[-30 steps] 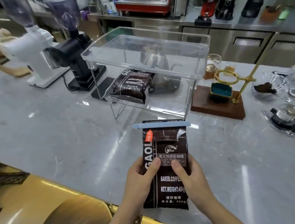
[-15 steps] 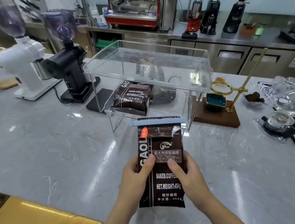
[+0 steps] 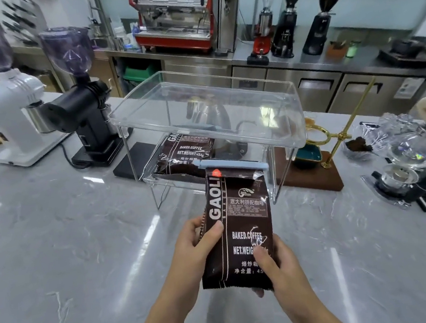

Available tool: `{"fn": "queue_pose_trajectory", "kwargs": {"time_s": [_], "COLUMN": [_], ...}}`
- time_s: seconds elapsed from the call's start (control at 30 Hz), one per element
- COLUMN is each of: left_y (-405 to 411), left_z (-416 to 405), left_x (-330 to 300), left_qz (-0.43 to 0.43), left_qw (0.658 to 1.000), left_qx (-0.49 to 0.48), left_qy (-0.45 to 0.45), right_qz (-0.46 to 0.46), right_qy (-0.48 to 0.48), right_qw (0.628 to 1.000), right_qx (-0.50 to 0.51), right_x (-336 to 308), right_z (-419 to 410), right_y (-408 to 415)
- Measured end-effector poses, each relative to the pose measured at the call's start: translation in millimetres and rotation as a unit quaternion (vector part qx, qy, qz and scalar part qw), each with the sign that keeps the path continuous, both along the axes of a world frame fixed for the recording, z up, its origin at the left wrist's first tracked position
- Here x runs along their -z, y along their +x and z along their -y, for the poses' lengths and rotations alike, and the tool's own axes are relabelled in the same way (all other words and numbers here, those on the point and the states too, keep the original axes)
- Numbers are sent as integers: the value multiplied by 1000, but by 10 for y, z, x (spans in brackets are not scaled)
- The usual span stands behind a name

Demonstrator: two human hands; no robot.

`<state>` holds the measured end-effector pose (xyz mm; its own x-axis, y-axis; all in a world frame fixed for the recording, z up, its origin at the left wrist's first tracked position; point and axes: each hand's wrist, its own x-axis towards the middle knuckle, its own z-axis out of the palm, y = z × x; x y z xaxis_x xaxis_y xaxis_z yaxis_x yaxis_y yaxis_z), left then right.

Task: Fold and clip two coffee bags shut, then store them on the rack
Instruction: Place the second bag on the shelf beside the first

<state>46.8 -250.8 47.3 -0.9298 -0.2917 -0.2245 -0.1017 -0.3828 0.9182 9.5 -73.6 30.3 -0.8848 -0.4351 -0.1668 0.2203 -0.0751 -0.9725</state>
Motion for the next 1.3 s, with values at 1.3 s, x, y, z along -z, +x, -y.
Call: {"fn": "queue_pose_trajectory", "kwargs": {"time_s": [1.3], "left_y": [-348], "left_z": [111], "left_x": [-81], "left_qz": [-139], "left_qw": [887], "left_qx": [-51], "left_qy": [-437], "right_qz": [-72], "right_qy": [50], "right_qw": [993], "right_qx": [85], "right_x": [-279], "right_z": [57], "right_y": [-464]}}
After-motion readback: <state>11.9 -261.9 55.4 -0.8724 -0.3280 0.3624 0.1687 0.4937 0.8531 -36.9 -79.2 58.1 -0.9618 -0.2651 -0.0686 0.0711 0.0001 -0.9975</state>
